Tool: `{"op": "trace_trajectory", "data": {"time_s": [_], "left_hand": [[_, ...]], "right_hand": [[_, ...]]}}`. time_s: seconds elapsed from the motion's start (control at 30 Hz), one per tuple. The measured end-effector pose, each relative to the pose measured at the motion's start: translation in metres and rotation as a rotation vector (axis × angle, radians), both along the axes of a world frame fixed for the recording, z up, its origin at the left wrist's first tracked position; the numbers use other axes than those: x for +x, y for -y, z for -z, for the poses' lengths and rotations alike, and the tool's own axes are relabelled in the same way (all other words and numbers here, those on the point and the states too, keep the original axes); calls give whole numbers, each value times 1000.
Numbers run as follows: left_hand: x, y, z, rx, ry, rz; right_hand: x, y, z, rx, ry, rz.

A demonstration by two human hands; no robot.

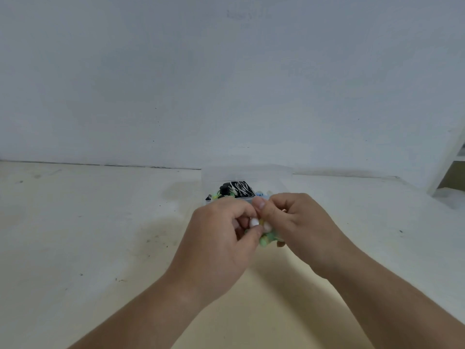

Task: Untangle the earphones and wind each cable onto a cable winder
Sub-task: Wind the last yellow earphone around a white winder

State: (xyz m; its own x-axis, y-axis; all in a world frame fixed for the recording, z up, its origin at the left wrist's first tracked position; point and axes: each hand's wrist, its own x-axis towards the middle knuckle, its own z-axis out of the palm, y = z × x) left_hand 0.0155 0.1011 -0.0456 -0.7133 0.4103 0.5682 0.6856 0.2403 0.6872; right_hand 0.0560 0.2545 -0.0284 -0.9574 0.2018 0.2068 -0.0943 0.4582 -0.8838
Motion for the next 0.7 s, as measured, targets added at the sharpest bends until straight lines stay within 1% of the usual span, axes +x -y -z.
{"op": "trace_trajectory", "data": {"time_s": [0.1,0.33,0.5,0.7], "left_hand": [[0,0,0,30,49,-2],[-2,-1,0,65,1,-90],[-5,1,0,47,6,-80],[-7,2,2,-10,-47,-46]], "right_hand": [[1,2,3,-74,22,0],[4,3,-1,-206,14,-143],[2,1,1,-162,49,-146],[2,6,3,-115,-15,-107]]}}
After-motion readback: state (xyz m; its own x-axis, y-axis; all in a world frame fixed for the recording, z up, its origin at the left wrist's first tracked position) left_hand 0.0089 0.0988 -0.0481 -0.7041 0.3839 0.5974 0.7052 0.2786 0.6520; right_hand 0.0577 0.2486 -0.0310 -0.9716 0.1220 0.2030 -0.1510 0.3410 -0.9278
